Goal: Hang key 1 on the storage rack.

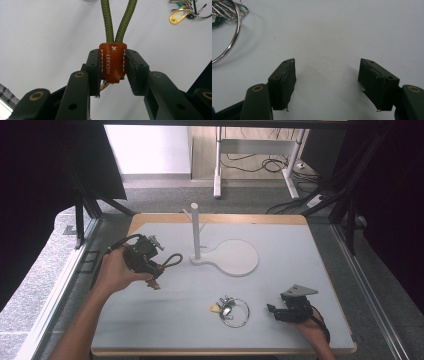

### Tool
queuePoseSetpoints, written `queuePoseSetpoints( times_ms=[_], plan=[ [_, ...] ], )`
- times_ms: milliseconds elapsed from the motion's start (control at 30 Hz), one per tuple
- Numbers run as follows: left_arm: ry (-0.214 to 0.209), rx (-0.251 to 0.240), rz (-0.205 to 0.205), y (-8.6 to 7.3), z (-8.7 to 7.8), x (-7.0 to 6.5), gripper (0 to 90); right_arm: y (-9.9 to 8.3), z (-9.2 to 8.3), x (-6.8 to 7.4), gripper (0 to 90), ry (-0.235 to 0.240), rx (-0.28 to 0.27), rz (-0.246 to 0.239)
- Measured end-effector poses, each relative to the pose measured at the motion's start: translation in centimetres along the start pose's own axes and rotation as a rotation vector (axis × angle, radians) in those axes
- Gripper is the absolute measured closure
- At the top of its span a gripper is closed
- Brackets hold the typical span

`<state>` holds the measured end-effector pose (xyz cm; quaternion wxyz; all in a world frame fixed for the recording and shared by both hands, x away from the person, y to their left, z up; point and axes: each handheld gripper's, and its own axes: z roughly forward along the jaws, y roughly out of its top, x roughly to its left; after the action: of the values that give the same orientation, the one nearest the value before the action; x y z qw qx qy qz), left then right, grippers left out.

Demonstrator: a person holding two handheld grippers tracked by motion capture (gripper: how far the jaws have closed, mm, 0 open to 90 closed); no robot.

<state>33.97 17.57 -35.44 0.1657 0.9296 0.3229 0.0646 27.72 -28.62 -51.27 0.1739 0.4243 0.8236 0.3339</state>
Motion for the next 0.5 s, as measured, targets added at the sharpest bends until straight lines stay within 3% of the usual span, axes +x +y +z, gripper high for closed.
queuePoseSetpoints(
  times_ms=[500],
  plan=[
    [-0.011, 0.03, 0.017, 0.23, 0.79, -0.27, 66.4, -0.06, 0.13, 0.06, 28.9, -0.002, -0.011, 0.001]
  ],
)
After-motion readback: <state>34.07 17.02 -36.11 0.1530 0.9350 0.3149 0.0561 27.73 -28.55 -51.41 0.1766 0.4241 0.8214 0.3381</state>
